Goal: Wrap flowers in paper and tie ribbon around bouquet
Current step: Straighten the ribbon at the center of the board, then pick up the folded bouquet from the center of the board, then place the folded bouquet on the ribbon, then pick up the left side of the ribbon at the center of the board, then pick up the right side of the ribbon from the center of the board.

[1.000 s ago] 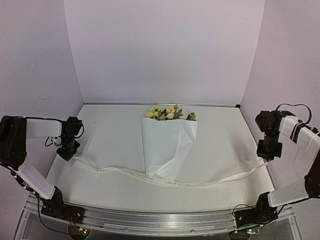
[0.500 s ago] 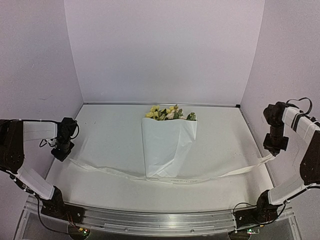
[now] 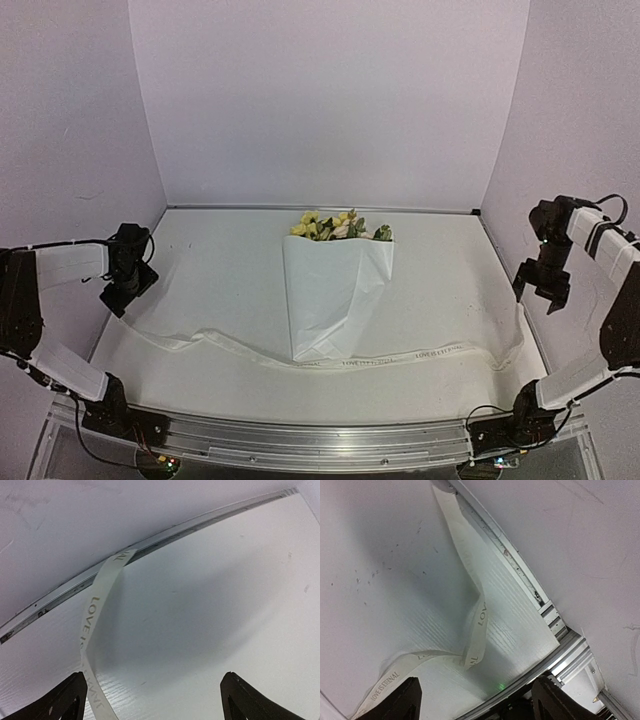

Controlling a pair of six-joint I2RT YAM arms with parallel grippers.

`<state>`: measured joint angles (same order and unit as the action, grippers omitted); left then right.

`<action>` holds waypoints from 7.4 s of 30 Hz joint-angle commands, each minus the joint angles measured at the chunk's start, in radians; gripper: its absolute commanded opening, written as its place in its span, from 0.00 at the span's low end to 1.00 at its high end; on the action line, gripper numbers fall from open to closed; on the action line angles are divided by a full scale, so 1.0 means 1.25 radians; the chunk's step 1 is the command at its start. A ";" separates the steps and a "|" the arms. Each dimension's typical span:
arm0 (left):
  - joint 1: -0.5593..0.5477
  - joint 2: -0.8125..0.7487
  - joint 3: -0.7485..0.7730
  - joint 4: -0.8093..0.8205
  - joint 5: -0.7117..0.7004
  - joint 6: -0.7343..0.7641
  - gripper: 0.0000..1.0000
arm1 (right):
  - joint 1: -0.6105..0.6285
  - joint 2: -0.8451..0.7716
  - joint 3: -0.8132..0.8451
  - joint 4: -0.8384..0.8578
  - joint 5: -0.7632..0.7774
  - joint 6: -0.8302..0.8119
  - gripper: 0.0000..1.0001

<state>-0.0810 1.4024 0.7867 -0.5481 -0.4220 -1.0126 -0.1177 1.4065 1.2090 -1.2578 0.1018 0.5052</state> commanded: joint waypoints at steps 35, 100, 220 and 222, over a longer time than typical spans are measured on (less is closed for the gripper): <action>-0.452 0.336 0.205 0.337 0.685 0.350 0.58 | 0.739 0.326 0.050 0.610 -0.160 0.217 0.98; -0.529 0.316 0.308 0.186 0.601 0.341 0.70 | 0.667 0.450 0.150 0.622 -0.392 0.602 0.00; -0.048 -0.074 -0.145 0.149 0.110 -0.033 0.00 | 0.451 -0.023 -0.516 0.650 0.023 0.611 0.08; -0.045 -0.075 -0.140 0.163 0.114 -0.015 0.00 | 0.443 -0.019 -0.508 0.650 0.019 0.602 0.01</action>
<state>-0.1490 1.3303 0.5634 -0.3979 -0.2804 -1.1026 0.4531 1.3634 0.5603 -0.4414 0.1269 1.2823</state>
